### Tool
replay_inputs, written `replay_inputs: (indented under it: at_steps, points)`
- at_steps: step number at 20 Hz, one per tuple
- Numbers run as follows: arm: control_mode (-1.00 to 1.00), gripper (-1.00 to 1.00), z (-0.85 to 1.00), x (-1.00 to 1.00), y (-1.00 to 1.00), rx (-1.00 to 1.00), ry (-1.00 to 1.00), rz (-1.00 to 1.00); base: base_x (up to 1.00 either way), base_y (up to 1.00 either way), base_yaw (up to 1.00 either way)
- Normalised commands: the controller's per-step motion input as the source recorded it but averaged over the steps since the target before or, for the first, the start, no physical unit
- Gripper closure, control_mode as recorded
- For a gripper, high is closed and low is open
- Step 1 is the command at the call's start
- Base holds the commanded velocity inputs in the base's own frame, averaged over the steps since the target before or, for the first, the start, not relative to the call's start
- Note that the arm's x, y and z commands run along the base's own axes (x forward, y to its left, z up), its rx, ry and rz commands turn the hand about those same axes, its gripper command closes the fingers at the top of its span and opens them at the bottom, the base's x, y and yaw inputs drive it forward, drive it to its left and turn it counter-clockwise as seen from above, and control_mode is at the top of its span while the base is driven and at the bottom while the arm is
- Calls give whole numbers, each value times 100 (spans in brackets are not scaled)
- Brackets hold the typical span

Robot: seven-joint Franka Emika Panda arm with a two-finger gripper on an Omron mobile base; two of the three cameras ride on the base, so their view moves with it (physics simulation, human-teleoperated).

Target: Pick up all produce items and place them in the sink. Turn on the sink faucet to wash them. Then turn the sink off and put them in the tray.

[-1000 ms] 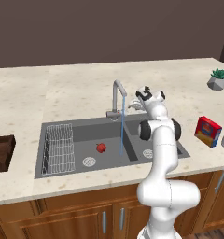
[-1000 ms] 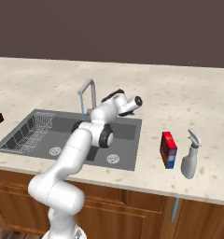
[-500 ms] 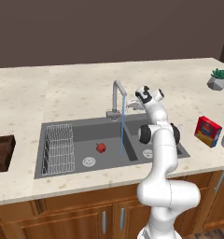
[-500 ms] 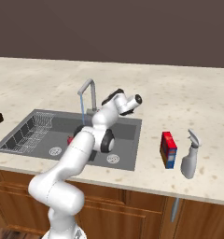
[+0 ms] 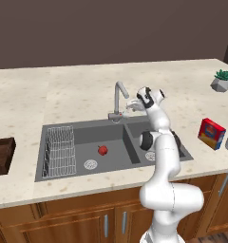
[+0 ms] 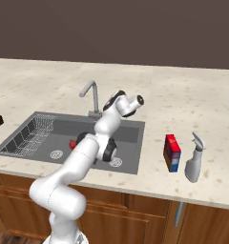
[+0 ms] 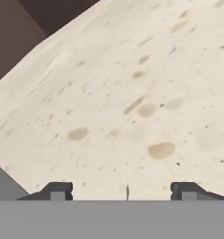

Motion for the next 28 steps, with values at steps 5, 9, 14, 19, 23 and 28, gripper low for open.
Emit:
replay_inputs:
  at_steps: [5,9,14,19,23,28]
  points:
    - [-100,-100,0,0,94,0,1,5,0,0,0]
    - [-100,-100,22,-9,11,-3,0,0,0,0,0]
    - [-100,-100,78,-91,-40,-10,-1,-1,0,0,0]
    - [-100,-100,71,-100,-49,-16,-1,-4,0,0,0]
    - [-100,-100,21,-100,-4,-14,0,-6,0,0,0]
    - [-100,-100,0,-100,9,-14,0,-10,0,0,0]
